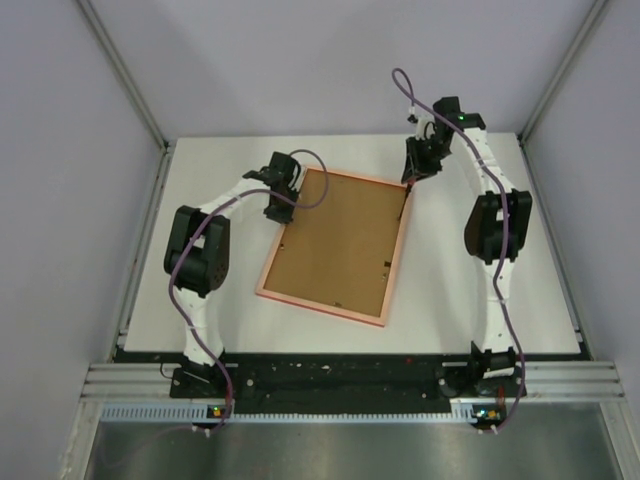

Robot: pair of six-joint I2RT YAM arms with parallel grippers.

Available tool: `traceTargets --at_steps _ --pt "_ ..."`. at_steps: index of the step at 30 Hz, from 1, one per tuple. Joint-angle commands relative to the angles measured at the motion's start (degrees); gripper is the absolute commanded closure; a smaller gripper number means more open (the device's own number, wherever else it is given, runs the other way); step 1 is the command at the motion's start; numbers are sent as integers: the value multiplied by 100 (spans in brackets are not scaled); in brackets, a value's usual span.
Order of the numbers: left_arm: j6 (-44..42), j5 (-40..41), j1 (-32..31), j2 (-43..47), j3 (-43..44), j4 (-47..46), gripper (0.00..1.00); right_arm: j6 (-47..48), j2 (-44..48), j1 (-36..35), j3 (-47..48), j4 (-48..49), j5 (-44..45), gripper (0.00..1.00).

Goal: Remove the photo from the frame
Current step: Release the photo frame item from the photo frame.

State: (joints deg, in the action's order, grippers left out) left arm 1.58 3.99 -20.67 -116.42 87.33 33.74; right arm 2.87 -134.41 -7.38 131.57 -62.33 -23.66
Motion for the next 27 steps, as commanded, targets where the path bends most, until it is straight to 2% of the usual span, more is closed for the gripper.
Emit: traceTargets --at_steps 1,7,15,27 --pt "105 -206 -16 76 39 -51 85 99 2 -299 -184 -157 -26 100" --pt "167 -232 -25 32 117 -16 85 319 38 -501 -211 -289 -147 100" --pt "175 -188 -60 111 91 1 86 355 -174 -414 -245 -404 -719 100" --pt "237 23 -60 172 30 1 87 -1139 503 17 -1581 906 -561 100"
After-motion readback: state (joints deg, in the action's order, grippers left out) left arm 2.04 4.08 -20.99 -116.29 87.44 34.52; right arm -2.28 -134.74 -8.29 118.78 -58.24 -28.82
